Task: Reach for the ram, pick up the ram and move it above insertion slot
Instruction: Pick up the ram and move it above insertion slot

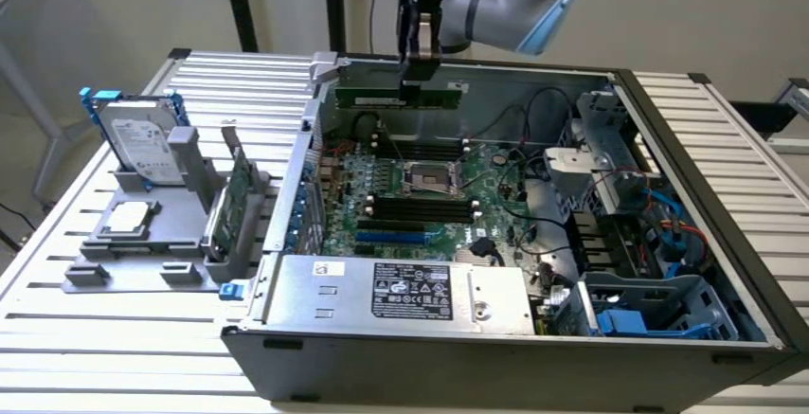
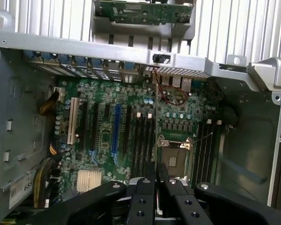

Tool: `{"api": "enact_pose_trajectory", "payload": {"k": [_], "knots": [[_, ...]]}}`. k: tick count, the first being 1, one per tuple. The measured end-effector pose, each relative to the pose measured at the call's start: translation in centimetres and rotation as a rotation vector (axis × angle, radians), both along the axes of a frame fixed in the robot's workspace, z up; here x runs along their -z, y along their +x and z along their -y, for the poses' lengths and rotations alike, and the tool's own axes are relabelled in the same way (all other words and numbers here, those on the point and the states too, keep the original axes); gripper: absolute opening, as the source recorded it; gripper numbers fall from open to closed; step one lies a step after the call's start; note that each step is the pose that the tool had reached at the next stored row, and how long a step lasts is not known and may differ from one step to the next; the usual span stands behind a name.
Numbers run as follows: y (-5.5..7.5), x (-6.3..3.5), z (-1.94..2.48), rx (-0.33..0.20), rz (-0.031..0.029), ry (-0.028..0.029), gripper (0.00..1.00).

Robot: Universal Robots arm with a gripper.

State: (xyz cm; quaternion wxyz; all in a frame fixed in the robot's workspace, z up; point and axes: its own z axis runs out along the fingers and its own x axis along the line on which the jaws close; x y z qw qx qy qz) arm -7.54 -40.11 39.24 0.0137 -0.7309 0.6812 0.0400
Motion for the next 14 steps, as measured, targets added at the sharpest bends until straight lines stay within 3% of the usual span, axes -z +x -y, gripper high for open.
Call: {"api": "enact_pose_trajectory", "payload": {"k": [8,14], "knots": [[0.62,0.27,-0.32,0.053,0.0001,0.0001,0.13],[0.99,0.44,-0.88,0.070,0.0001,0.0002,0.13]]}}
